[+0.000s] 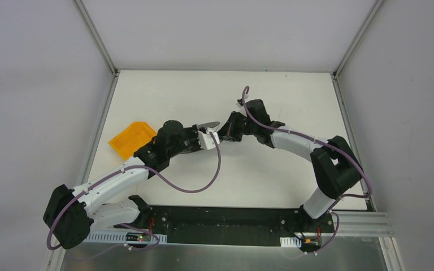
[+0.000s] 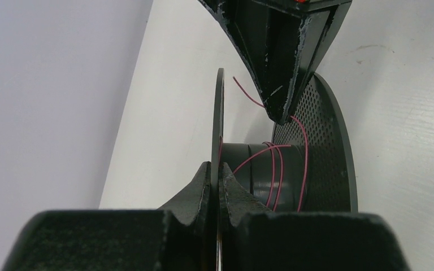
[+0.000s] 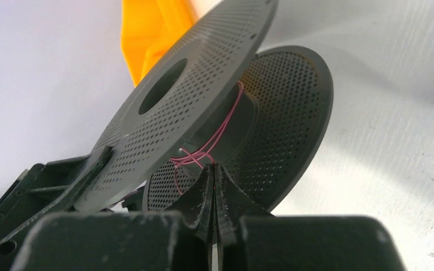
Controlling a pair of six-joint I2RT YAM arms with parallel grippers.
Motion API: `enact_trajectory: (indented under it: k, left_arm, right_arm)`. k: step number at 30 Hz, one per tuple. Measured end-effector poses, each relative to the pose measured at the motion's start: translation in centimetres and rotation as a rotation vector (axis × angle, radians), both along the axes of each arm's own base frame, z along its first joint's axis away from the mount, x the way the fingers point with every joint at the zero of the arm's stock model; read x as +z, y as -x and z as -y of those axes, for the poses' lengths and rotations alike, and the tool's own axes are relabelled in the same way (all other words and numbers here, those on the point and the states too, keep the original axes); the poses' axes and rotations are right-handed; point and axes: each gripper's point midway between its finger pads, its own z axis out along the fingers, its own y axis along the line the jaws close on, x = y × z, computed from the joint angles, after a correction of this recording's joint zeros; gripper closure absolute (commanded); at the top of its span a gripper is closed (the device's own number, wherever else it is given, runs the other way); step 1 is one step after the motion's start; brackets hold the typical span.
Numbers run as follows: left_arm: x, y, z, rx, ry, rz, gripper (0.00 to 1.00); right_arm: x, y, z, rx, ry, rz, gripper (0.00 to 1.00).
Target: Wrap the cables
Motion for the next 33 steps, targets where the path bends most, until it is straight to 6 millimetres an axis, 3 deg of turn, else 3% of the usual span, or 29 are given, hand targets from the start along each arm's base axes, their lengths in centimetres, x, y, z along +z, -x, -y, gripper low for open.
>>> enact_trajectory:
  k: [6,22,33]
  left_arm:
    - [-0.8,0.4,0.0,-0.004,-0.015,-0.009,1.00]
    - [-0.5,1.0,0.4,-0.025,-0.016,0.034,1.00]
    - [0.0,1.2,0.7,-0.031,-0.011,0.050,1.00]
  right_arm:
    - [-1.5,0.1,-0.2,-0.010,0.020,-0.090,1.00]
    - [-2.0,-0.2,-1.3,-0.023,-0.001,-0.213,1.00]
    - [-1.8,-1.0,-1.2,-0.068,0.002,-0.200,1.00]
